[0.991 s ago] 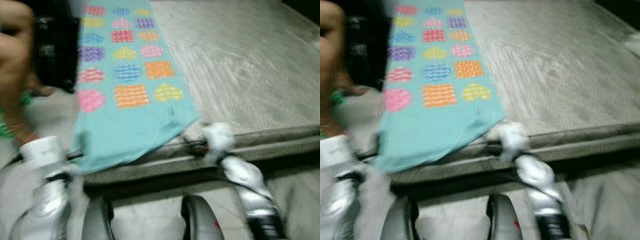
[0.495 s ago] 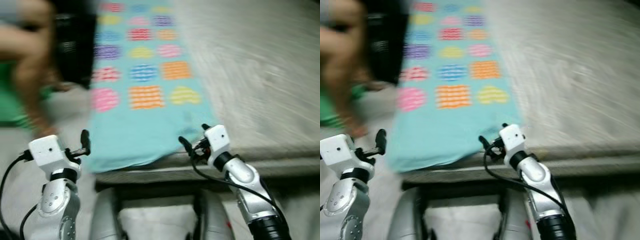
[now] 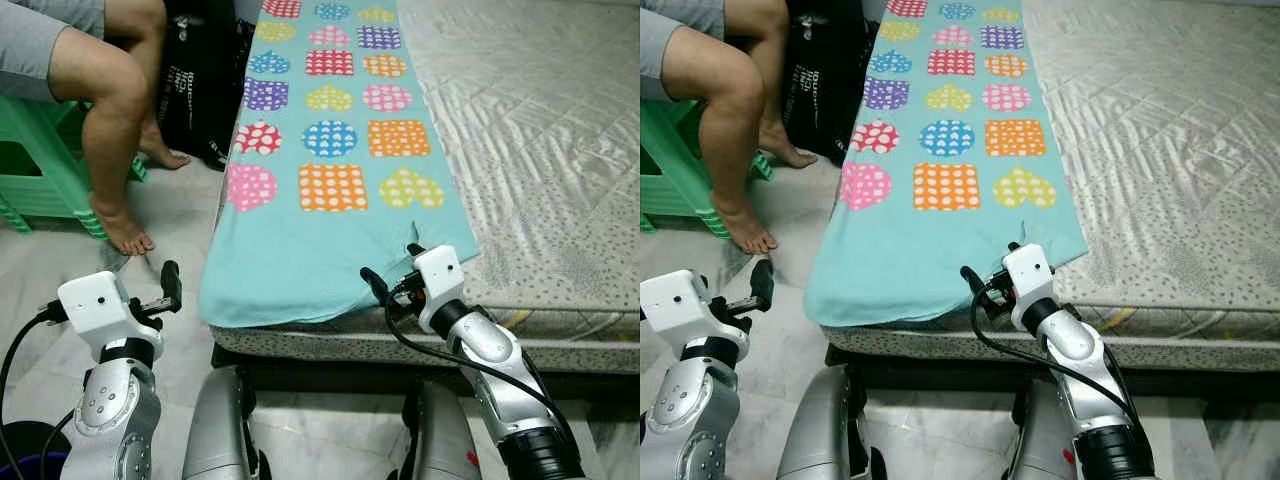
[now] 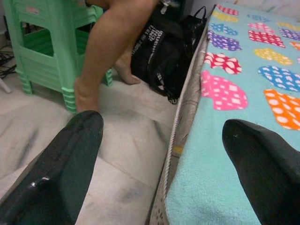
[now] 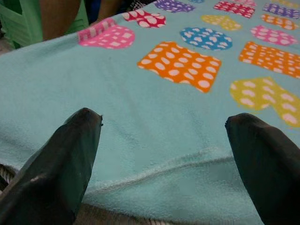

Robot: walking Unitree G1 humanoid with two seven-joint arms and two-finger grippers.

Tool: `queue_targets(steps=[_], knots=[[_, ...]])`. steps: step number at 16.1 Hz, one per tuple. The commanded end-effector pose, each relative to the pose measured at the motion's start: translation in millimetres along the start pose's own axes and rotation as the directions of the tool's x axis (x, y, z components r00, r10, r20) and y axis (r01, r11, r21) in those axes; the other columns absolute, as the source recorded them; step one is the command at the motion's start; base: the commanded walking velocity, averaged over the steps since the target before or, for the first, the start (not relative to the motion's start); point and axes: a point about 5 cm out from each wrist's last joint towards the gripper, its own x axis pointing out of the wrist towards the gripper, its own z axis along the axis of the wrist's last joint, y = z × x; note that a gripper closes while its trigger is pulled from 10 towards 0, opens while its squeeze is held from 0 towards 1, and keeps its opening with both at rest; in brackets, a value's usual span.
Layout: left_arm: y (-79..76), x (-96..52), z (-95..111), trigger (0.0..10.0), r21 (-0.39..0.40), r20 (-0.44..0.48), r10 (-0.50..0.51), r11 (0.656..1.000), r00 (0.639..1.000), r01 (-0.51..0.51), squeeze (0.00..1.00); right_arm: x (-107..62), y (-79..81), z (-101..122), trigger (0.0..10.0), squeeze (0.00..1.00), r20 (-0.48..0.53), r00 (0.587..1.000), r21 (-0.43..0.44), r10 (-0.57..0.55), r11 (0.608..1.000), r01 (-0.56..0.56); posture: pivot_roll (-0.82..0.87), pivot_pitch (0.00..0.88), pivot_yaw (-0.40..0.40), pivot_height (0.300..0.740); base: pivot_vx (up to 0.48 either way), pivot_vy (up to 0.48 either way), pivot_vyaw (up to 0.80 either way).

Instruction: Clean up the room

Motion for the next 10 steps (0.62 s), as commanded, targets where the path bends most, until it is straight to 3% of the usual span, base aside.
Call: queue_targets(steps=[1,10], knots=[[0.1,-0.5,1.2,10.0,0.005,0.002,-0.012,1.0,1.0,0.012,0.0,-1.7,-0.3,-1.8,10.0,0.0,-0.006,1.0,0.011,-0.004,1.0,0.004,-0.1,0.138,-0.003,0.487,0.0,0.0,0.0],[0.3,0.5,-0.5,10.0,-0.001,-0.007,-0.015,1.0,1.0,0.015,0.0,-0.4,-2.9,-1.4,10.0,0.0,-0.006,1.0,0.007,-0.013,1.0,0.013,-0.1,0.137,-0.003,0.483,0.0,0.0,0.0]])
